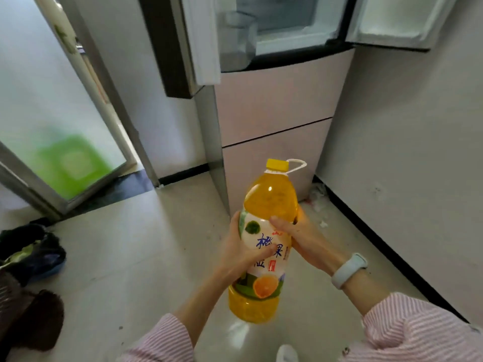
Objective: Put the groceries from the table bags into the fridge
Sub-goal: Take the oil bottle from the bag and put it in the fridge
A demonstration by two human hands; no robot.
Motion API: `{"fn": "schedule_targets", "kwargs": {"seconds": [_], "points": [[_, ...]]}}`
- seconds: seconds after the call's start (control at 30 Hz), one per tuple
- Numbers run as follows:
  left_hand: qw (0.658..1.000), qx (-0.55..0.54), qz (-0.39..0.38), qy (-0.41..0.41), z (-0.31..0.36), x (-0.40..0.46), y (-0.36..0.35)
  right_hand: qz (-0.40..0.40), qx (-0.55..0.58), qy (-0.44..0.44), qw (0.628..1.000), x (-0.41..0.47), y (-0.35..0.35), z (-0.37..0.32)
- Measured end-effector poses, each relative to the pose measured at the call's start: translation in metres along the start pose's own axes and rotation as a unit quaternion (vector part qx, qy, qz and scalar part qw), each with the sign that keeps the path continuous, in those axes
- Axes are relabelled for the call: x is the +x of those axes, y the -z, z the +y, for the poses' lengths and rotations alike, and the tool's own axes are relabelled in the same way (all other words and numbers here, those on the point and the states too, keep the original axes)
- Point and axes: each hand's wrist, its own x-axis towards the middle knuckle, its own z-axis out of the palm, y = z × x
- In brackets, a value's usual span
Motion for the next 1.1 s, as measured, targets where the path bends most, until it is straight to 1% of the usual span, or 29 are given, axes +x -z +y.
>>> {"fn": "schedule_targets", "kwargs": {"seconds": [0.1,0.2,0.3,0.4,0.5,0.63,0.83,1.0,1.1], "points": [[0.999,0.003,-0.034,-0.027,0.043,0.069,-0.053,0.042,-0.003,0.019,0.999,0.030,0.079,-0.039],[0.997,0.002,-0.062,-0.055,0.087,0.133,-0.092,0.069,-0.004,0.049,0.996,0.062,0.143,-0.080],[0.992,0.005,-0.087,-0.094,0.131,0.193,-0.114,0.095,0.007,0.086,0.992,0.096,0.188,-0.123],[0.985,0.007,-0.097,-0.144,0.176,0.247,-0.123,0.120,0.007,0.125,0.985,0.130,0.216,-0.168],[0.975,0.004,-0.109,-0.192,0.218,0.304,-0.120,0.126,0.004,0.165,0.978,0.169,0.236,-0.214],[0.959,-0.001,-0.094,-0.266,0.273,0.385,-0.103,0.115,-0.034,0.234,0.965,0.227,0.255,-0.283],[0.934,-0.004,-0.050,-0.353,0.375,0.487,-0.070,0.112,-0.087,0.324,0.935,0.312,0.273,-0.397],[0.910,-0.005,-0.002,-0.415,0.460,0.546,-0.043,0.077,-0.085,0.411,0.905,0.371,0.282,-0.488],[0.889,0.008,0.020,-0.457,0.507,0.576,-0.027,0.052,-0.096,0.456,0.883,0.405,0.287,-0.539]]}}
